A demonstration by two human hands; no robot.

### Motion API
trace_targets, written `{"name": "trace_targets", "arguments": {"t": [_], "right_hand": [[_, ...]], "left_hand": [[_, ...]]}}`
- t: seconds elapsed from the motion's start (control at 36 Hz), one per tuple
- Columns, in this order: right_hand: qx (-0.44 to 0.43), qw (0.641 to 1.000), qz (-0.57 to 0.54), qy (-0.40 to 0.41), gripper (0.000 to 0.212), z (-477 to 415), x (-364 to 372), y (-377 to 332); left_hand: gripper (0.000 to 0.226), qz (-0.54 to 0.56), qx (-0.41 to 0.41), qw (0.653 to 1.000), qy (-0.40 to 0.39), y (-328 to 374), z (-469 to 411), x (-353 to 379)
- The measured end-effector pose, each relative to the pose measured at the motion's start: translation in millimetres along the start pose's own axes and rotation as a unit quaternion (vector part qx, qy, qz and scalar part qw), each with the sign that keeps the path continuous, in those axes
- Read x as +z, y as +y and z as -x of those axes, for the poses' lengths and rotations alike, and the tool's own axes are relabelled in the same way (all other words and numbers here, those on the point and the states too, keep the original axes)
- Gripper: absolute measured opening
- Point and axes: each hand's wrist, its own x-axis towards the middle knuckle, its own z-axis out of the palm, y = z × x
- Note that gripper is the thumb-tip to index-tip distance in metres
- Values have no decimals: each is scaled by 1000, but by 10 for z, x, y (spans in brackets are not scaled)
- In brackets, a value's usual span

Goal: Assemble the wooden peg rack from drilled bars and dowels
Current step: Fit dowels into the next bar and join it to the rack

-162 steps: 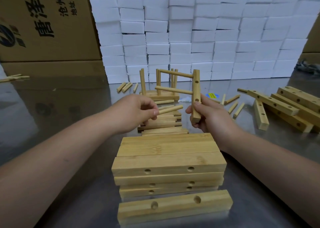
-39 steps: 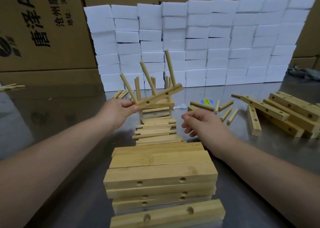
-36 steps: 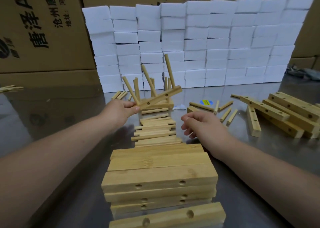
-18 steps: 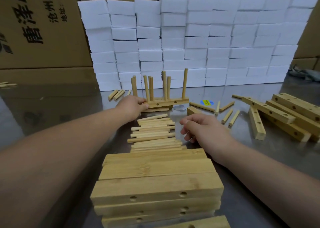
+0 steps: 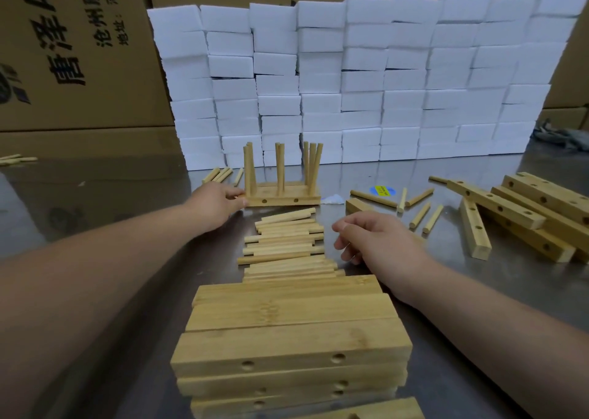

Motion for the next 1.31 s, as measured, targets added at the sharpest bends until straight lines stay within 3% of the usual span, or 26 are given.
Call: {"name": "trace_targets", "arguments": {"t": [0.33,0.47,0.69,1.31], "right_hand": [[6,1000,-24,-3,18,17,-1,-15],[4,1000,-12,-3,18,12,-4,-9],[4,1000,-11,-3,18,19,-7,-18],[-1,1000,11,-3,20,8,-8,-20]], "left_hand": [[43,-36,-9,999,30,49,-100,94],[26,-42,-11,999,14,84,-107,122],[18,-90,-3,995,31,143,-133,157],[21,-101,-6,991,84,185,-334,310]]}}
